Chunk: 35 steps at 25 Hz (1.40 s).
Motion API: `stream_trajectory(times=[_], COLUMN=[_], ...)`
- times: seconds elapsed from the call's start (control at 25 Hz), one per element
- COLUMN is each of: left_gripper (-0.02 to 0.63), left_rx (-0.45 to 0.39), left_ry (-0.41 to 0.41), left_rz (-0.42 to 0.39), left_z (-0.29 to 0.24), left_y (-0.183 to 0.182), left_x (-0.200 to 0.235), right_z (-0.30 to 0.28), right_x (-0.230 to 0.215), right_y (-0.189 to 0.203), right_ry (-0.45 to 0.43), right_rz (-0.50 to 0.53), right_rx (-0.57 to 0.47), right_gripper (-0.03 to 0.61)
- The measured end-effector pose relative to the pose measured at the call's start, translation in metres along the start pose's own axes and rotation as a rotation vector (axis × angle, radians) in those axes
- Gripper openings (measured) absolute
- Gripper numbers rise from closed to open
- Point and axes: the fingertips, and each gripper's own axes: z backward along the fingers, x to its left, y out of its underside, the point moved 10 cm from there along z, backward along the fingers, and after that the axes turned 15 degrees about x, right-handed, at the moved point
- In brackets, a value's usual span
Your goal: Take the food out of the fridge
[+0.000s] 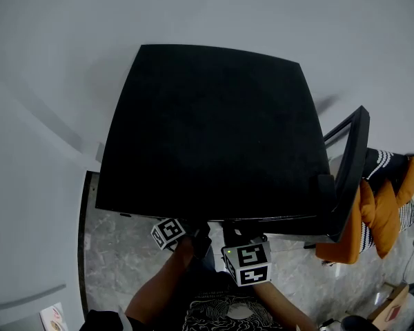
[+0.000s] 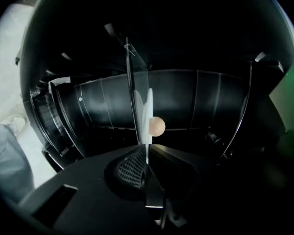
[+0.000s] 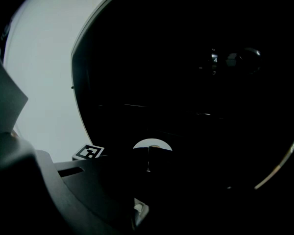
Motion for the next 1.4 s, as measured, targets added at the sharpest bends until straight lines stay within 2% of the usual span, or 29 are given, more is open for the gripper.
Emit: stream_trajectory(times=[0.28, 0.52, 0.68, 0.84, 1.0, 1.16, 1.32, 1.4], left_gripper=[0.023, 0.023, 0.023, 0.023, 0.023, 0.023, 0.023, 0.023], left_rx=[-0.043, -0.050, -0.069, -0.088, -0.105, -0.138, -0.158, -0.173], left_ry=[0.042, 0.090, 0.079, 0.089, 0.157, 0.175, 0.131, 0.199], left_rz=[-0.003, -0.040, -0.043, -0.080, -0.086, -0.093, -0.136, -0.110], left_z=[0.007, 0.019, 0.034, 0.050, 0.060, 0.077, 0.097, 0.101], left_y=[0.003, 0.021, 0.042, 0.060, 0.087, 0.108, 0.125, 0.136], left_x=[-0.015, -0.026, -0.035, -0.045, -0.058, -0.067, -0.072, -0.083], right_z=[0.007, 0.019, 0.034, 0.044, 0.059, 0.071, 0.083, 0.089], right_x=[0.001, 0.006, 0.011, 0.018, 0.023, 0.029, 0.035, 0.038], right_y=[0.006, 0.019, 0.033, 0.046, 0.062, 0.074, 0.087, 0.092], right_ry=[-0.002, -0.016, -0.030, -0.058, -0.068, -0.087, -0.103, -0.107], right_rz=[-0.022, -0.030, -0.034, -0.029, -0.027, -0.016, -0.016, -0.017], right_rx=[-0.010, -0.017, -0.024, -0.036, -0.050, -0.074, -0.088, -0.097], right_gripper=[0.022, 0.021, 0.021, 0.021, 0.021, 0.021, 0.021, 0.021])
